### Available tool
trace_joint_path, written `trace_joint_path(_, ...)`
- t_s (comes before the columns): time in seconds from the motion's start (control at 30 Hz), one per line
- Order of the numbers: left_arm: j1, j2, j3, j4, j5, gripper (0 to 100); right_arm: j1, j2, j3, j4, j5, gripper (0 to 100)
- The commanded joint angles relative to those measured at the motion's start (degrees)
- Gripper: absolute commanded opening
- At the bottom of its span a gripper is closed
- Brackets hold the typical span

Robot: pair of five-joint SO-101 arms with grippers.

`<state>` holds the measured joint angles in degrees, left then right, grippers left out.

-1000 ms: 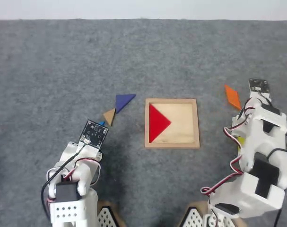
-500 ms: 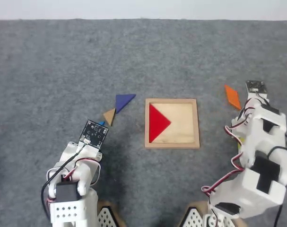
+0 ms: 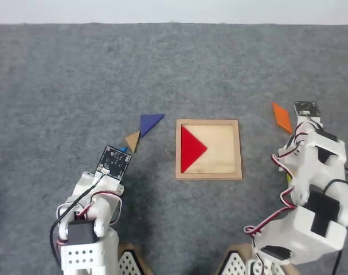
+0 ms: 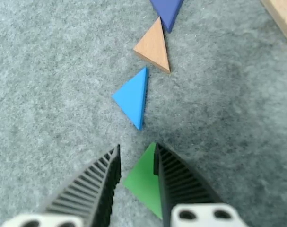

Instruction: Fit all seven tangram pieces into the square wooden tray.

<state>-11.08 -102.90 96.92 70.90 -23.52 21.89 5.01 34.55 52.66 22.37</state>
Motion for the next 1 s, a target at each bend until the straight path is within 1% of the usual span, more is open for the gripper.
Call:
trace_joint_path(0.0, -0.2, -1.1, -0.4, 0.2, -0.4, 11, 0.2, -1.4, 0.6, 0.3, 0.8, 27.9)
trace_joint_path(0.13, -0.2, -1.1, -0.4, 0.2, -0.4, 11, 0.3, 0.9, 0.2, 0.5, 0.8, 22.0)
trace_joint_path(0.37, -0.2, -1.1, -0.4, 0.2, -0.4, 11, 0.6, -0.7, 0.2, 0.7, 0.1, 20.9)
trace_joint_path(0.53, -0.2, -1.1, -0.4, 0.2, -0.4, 11, 0.1, -7.5, 0.5, 2.7, -4.4, 20.9)
trace_joint_path(0.8, -0.2, -1.1, -0.4, 0.2, -0.4, 11, -4.7, -20.3, 0.5, 10.7, -4.7, 20.9)
trace_joint_path(0.9, -0.2, -1.1, -0.4, 0.2, -0.4, 11, -4.8, -22.2, 0.6, 11.6, -5.6, 21.0)
trace_joint_path(0.97, -0.2, -1.1, -0.4, 0.2, -0.4, 11, -2.9, -22.0, 0.7, 11.3, -5.1, 21.6)
